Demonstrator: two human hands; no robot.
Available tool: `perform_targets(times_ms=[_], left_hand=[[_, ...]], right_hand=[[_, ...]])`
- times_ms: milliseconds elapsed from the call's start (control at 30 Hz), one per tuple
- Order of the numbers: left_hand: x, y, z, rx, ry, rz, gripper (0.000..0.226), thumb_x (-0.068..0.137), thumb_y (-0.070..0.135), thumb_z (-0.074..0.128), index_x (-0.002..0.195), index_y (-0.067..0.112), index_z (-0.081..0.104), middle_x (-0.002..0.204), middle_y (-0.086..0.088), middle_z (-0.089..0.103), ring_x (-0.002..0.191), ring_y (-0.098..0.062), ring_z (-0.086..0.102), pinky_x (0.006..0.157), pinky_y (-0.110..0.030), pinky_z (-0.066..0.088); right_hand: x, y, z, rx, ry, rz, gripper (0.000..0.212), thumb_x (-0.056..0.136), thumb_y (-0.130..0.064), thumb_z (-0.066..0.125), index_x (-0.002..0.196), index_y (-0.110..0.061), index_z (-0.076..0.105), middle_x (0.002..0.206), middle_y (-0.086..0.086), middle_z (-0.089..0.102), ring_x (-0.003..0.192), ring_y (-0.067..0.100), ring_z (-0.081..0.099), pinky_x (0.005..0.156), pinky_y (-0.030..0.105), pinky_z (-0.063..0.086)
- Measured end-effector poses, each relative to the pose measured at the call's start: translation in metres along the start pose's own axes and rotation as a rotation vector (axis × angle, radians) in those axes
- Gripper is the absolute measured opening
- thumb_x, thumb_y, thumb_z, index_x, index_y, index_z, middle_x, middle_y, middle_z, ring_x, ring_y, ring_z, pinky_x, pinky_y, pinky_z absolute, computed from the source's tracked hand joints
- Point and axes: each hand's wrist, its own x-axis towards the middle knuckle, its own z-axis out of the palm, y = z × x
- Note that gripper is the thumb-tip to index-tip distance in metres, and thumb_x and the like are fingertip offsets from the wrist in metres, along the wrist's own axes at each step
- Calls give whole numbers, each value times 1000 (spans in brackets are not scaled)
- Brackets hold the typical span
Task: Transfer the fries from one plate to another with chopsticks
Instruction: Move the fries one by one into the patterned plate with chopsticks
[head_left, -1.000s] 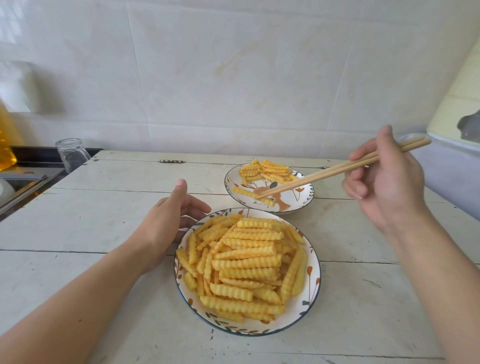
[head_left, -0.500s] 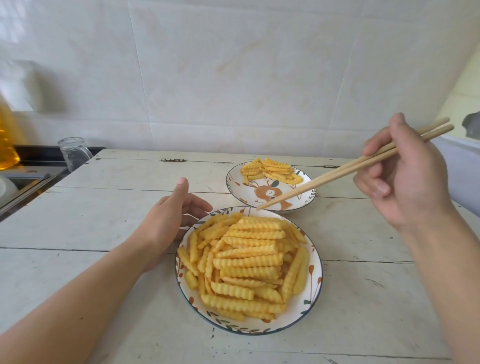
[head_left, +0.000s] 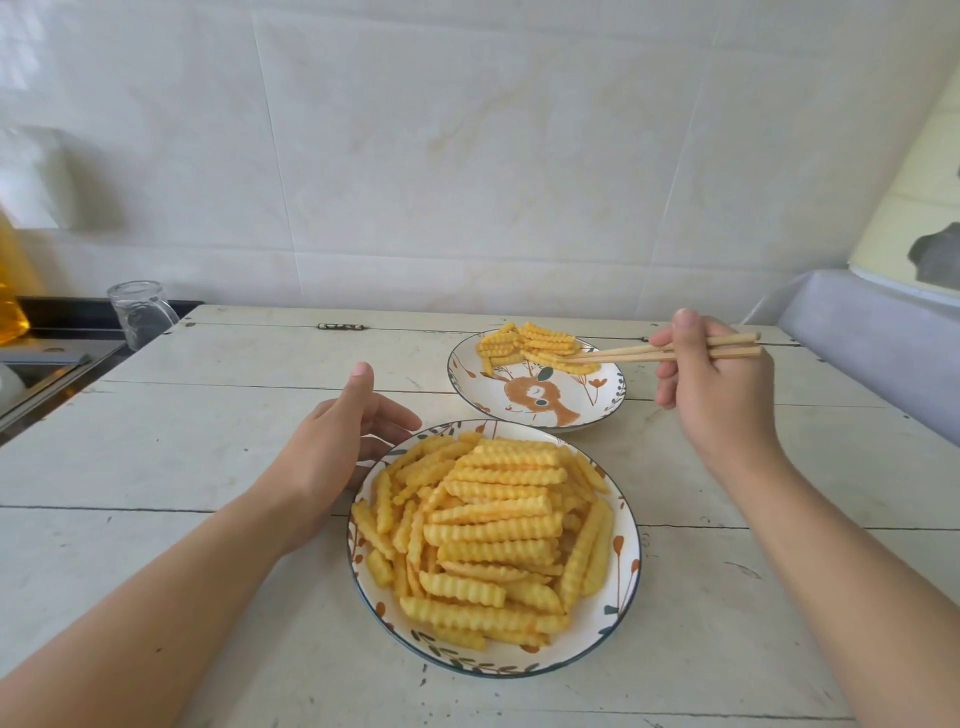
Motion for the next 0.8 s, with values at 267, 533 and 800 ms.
perform_targets(times_ms=[267, 533, 800], left_hand=[[1, 0, 0, -3, 2, 1, 78, 105, 66, 23, 89, 15, 81, 95, -9, 74, 85, -25, 67, 83, -46, 50], [2, -2, 0, 1, 1, 6, 78, 105, 67, 23, 89, 16, 81, 96, -9, 74, 86, -26, 67, 85, -46, 50], [4, -3, -2, -3, 9, 3, 78, 105, 67, 24, 89, 15, 81, 94, -10, 75, 84, -25, 68, 86, -47, 51]], right_hand=[[3, 7, 4, -85, -5, -16, 39, 103, -40, 50, 81, -15, 70, 58, 1, 55, 45, 13, 50, 51, 32, 45], [6, 9, 6, -61, -17, -31, 36, 103, -43, 50, 81, -20, 68, 58, -3, 55, 47, 16, 51, 53, 34, 45], [6, 6, 10, -12, -15, -31, 39, 102, -43, 49, 80, -17, 68, 56, -2, 54, 46, 17, 50, 50, 29, 44]])
